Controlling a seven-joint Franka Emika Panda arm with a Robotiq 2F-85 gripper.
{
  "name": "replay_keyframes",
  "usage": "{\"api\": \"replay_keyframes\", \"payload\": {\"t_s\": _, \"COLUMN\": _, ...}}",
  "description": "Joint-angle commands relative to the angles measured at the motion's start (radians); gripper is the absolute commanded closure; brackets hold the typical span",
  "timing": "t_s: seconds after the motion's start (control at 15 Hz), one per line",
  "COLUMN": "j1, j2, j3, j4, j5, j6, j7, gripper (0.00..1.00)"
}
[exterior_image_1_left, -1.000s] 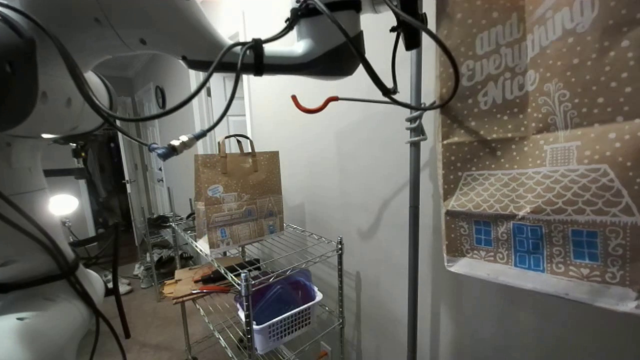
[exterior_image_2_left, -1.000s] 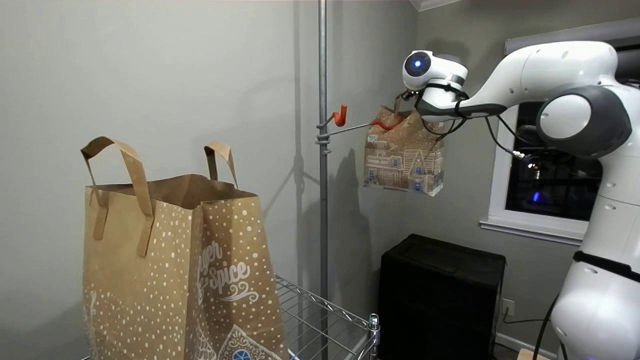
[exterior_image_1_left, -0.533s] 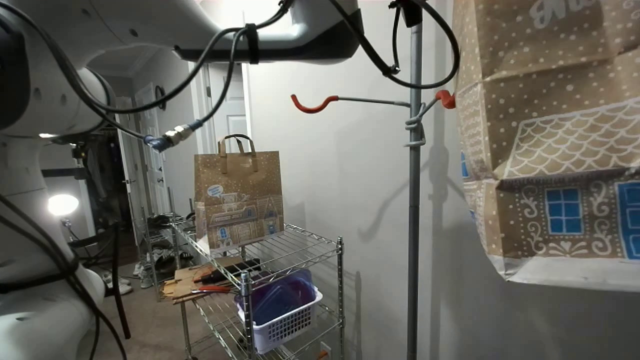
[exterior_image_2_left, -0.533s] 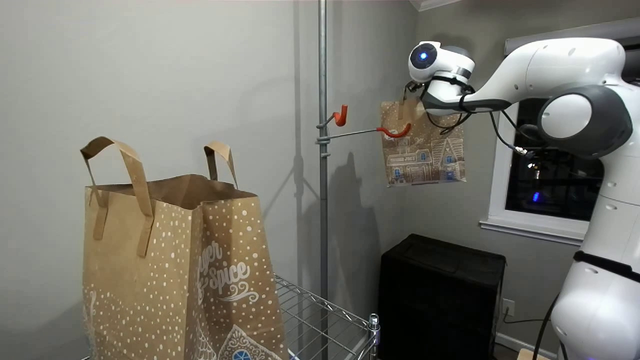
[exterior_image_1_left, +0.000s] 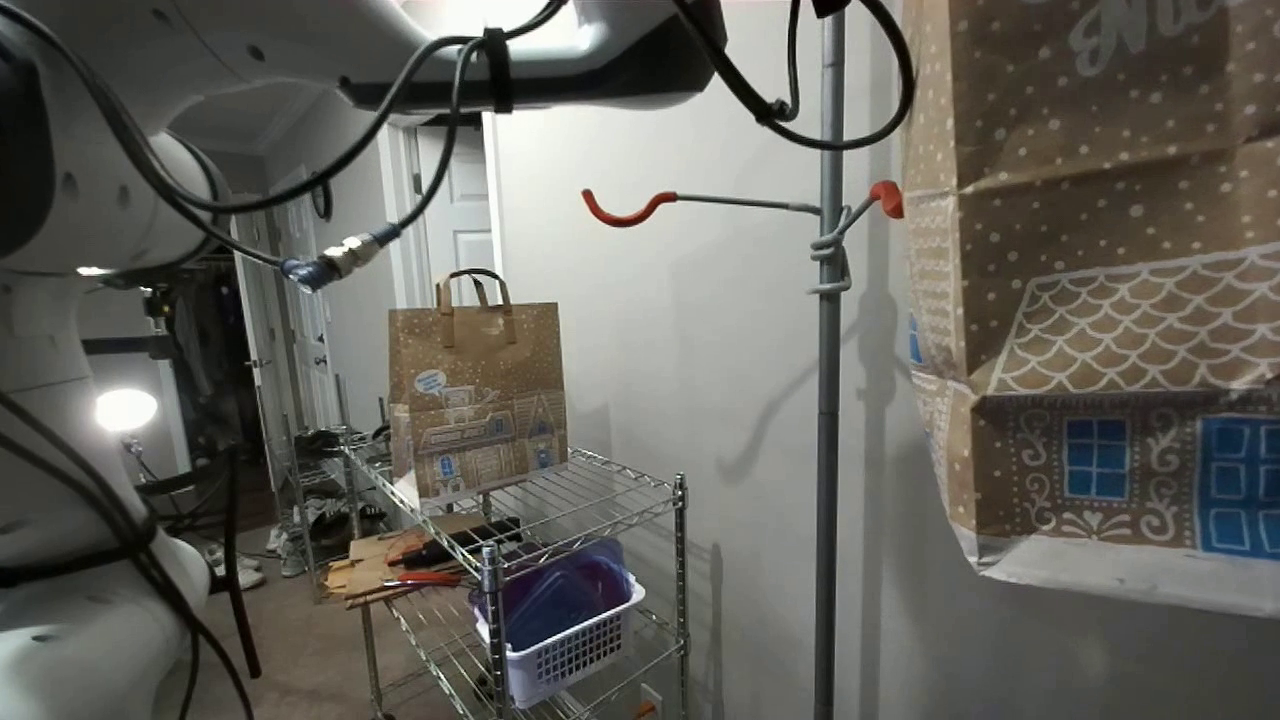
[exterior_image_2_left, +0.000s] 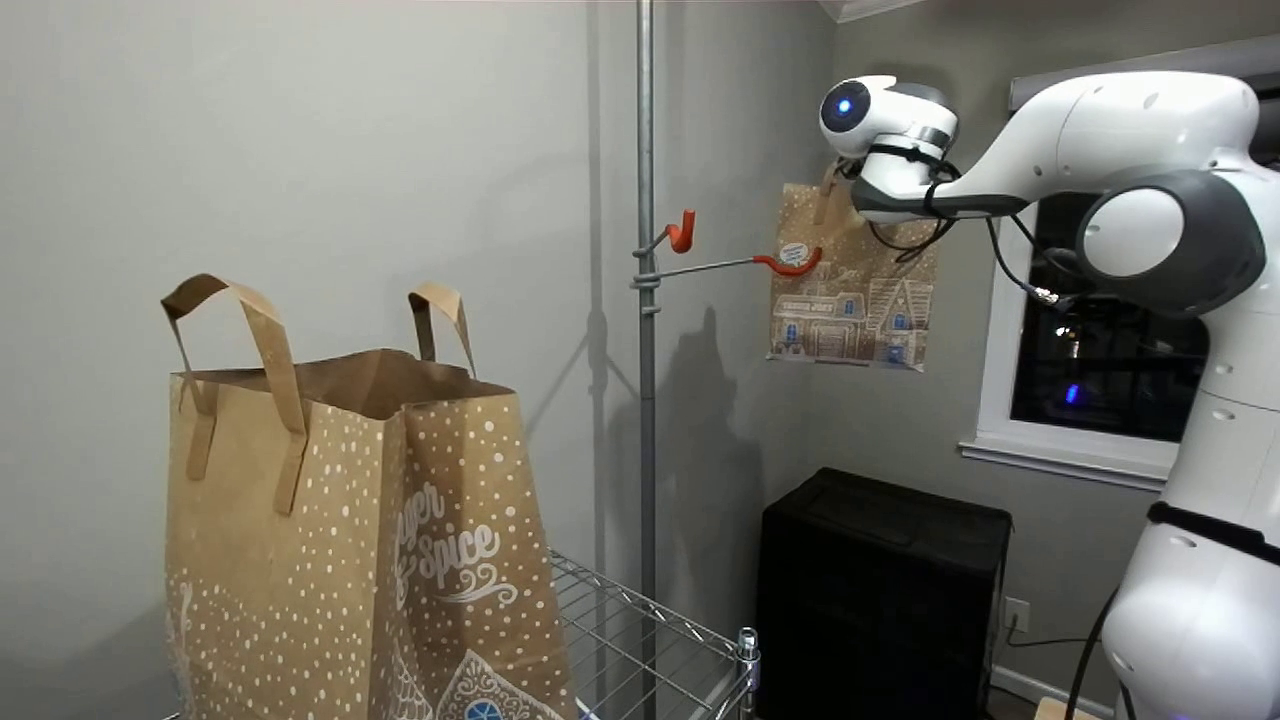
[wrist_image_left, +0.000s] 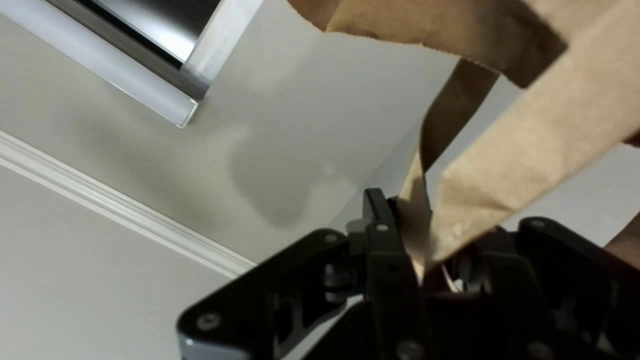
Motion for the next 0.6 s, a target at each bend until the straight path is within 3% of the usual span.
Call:
{"api": "replay_keyframes", "payload": {"t_s": 0.0, "j1": 0.000, "j2": -0.032, "j3": -0.002, "j4": -0.016, "j5": 0.029, "j6": -0.072, "j7": -0.078, "gripper": 0.94}}
{"api": "replay_keyframes", "payload": {"t_s": 0.2, "j1": 0.016, "j2": -0.030, "j3": 0.002, "j4": -0.012, "j5": 0.211, "j6": -0.209, "j7": -0.130, "gripper": 0.94}}
{"api": "replay_keyframes", "payload": {"t_s": 0.53, "j1": 0.016, "j2": 0.008, "j3": 0.014, "j4": 0.041, "j5": 0.384, "j6": -0.492, "j7": -0.070, "gripper": 0.94}}
